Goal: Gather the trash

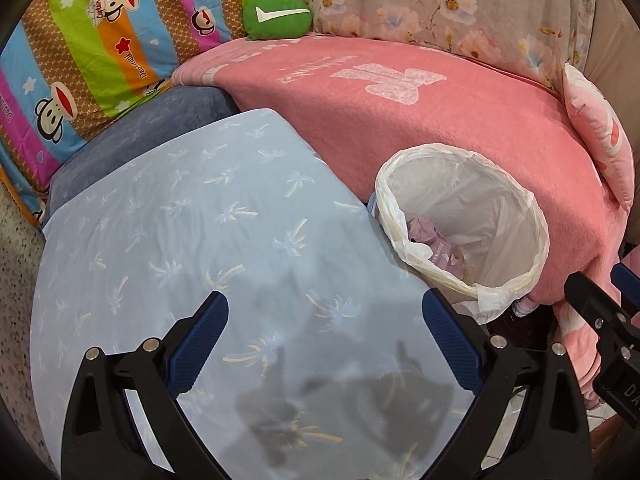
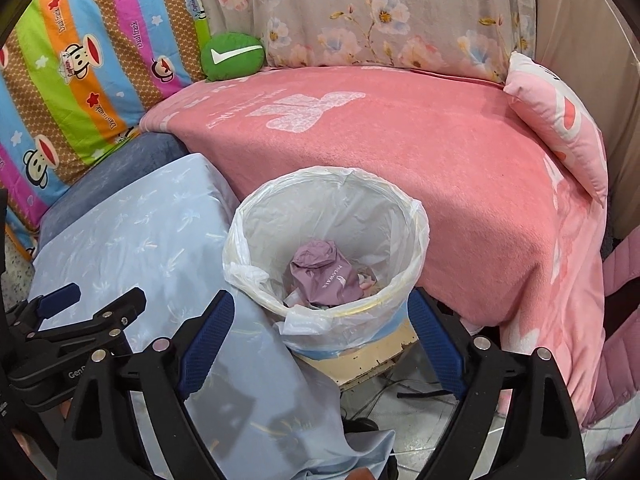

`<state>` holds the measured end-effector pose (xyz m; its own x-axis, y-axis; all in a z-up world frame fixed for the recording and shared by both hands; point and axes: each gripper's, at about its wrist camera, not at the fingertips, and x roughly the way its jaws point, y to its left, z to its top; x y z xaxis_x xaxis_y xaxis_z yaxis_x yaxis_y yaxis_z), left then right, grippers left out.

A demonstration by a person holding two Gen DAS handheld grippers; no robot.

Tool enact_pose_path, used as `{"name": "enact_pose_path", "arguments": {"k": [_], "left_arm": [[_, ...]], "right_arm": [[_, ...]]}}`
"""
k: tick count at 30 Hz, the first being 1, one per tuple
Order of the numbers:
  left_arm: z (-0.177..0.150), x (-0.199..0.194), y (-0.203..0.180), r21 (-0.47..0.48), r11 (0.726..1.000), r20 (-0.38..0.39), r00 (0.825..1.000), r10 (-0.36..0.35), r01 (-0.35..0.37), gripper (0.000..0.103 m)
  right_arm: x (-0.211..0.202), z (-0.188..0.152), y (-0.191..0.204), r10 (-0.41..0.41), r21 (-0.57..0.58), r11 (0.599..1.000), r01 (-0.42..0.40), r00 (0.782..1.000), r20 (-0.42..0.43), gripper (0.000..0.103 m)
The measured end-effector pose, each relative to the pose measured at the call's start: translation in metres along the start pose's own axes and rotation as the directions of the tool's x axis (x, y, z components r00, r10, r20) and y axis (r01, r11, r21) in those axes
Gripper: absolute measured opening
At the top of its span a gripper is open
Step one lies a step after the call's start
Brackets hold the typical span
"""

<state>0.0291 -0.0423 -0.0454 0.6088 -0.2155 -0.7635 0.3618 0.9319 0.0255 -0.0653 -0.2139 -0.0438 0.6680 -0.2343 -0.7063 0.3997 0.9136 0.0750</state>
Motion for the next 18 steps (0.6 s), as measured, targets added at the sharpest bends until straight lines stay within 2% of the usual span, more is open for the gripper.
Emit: {"name": "enact_pose_path", "arguments": {"k": [3, 4, 5, 18], "left_arm": [[-0.001, 0.000, -0.001, -0.002, 1.000, -0.002, 1.000, 0.000, 0.000, 0.094], [-0.001, 0.000, -0.002, -0.003, 1.000, -0.003, 1.000, -0.001, 0.001, 0.094], [-0.001, 0.000, -0.003, -0.003, 1.000, -0.004, 1.000, -0.001, 0.001, 0.094], [-0.003, -0.001, -0.015, 0.002, 1.000, -0.011, 1.000, -0.002, 0.002, 0.094]], "right_arm": [[0.000, -0.001, -0.002, -0.014, -0.008, 1.000, 0.014, 1.000, 0.008, 0.088], [0.000, -0.001, -0.001, -0.018, -0.017, 1.000, 0.019, 1.000, 0.010, 0.095], [-0.001, -0.001, -0.002, -0.022, -0.019, 1.000, 0.023, 1.000, 0.016, 0.097], [-0.007, -0.004, -0.009, -0.055, -0.023, 0.998, 0.056, 0.998, 0.031, 0.097]]}}
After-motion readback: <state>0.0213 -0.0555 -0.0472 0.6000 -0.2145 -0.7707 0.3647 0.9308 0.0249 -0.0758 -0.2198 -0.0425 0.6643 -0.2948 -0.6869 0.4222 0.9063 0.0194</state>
